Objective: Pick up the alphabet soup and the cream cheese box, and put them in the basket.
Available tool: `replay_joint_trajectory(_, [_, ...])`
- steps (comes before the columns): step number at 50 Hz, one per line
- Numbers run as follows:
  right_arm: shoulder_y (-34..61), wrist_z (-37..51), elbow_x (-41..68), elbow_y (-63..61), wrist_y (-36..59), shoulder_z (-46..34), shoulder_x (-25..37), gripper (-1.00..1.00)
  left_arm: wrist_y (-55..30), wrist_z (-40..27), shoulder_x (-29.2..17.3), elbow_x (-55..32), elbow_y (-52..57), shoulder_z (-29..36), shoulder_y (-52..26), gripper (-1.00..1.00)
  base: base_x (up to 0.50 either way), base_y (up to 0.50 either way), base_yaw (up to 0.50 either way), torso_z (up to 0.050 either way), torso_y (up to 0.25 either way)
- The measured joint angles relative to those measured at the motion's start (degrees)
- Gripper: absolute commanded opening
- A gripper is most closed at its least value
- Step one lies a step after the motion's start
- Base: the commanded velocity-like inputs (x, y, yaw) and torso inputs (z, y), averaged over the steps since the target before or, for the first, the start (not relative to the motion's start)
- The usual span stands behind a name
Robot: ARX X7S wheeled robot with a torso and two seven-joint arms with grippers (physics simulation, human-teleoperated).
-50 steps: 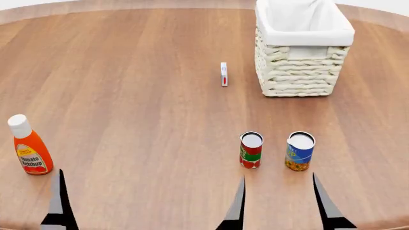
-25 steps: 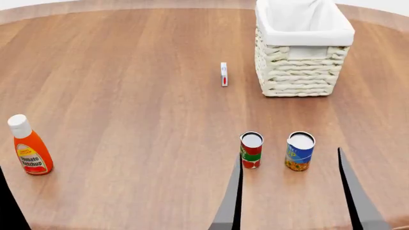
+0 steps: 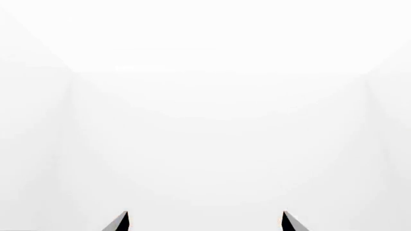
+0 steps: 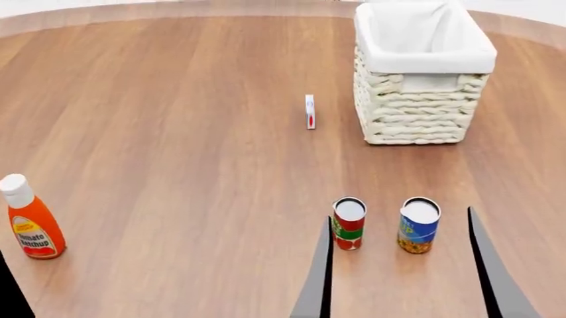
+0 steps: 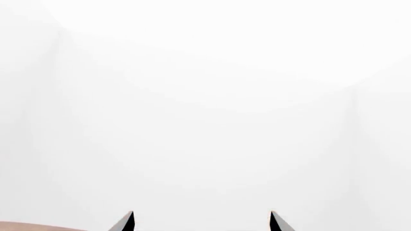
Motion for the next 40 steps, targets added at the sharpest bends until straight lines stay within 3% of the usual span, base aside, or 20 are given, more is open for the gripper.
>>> replay_joint_trajectory(40, [-0.74, 1.11, 3.97, 0.05, 0.0, -0.28, 1.29, 1.0, 2.34, -1.89, -1.72, 0.67, -2.33, 1.7, 1.08, 1.0, 0.23, 0.0, 0.0, 0.0, 0.0])
